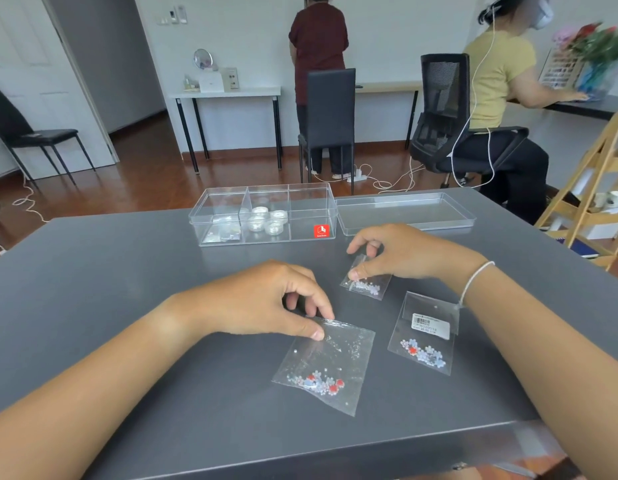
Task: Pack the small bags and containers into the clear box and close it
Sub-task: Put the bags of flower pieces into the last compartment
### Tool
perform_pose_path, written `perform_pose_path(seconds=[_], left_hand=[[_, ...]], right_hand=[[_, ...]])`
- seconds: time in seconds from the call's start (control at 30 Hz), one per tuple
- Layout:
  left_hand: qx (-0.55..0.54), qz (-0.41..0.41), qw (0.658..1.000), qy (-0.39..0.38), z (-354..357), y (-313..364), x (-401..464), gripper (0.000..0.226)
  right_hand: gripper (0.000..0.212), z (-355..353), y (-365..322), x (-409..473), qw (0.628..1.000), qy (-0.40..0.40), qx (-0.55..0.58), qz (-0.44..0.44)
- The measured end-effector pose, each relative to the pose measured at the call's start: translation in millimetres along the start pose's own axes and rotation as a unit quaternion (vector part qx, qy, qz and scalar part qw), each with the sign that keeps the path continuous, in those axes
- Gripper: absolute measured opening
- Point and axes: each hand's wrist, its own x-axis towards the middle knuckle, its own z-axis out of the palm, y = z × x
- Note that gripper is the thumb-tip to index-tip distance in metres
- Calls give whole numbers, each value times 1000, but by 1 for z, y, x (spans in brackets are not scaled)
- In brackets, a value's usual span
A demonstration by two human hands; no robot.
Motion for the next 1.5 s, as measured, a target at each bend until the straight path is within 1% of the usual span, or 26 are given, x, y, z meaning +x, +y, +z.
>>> perform_pose_path(seconds=[0.1, 0.2, 0.33, 0.4, 0.5, 0.6, 0.73, 0.93, 1.03, 1.2, 1.3, 1.5], left_hand=[[-5, -4, 1000, -3, 0, -1, 1, 15], [-12, -8, 1000, -1, 0, -2, 1, 10], [-20, -12, 1000, 7, -1, -4, 1, 7], [-17, -9, 1000, 10, 0, -5, 1, 7], [-10, -5, 1000, 20, 1, -7, 1, 8], [-1, -2, 999, 34, 1, -9, 1, 10], [11, -9, 997, 71, -6, -12, 0, 11], [-41, -14, 989, 139, -16, -17, -2, 11], [-60, -11, 983, 175, -18, -18, -2, 14], [-76, -28, 975, 208, -19, -21, -1, 21], [-75, -36, 967, 239, -20, -22, 0, 20], [-91, -16, 954, 287, -26, -24, 2, 26]], right_hand=[[36, -1, -1, -1, 1000, -4, 7, -2], [40, -8, 1, -4, 1000, 0, 0, 21], [40, -19, 6, -11, 997, -39, -16, 62], [34, -19, 7, -12, 996, -54, -20, 63], [18, -15, 4, -11, 997, -60, -10, 42], [16, -12, 1, -10, 998, -58, -1, 31], [16, -11, -1, -9, 998, -59, -10, 27], [16, -8, -2, -9, 998, -52, 5, 33], [22, -8, -4, -10, 998, -52, 1, 39], [15, -9, -6, -11, 998, -47, 5, 31], [12, -8, -7, -11, 999, -44, 16, 23], [13, -5, -8, -9, 999, -32, 36, 13]])
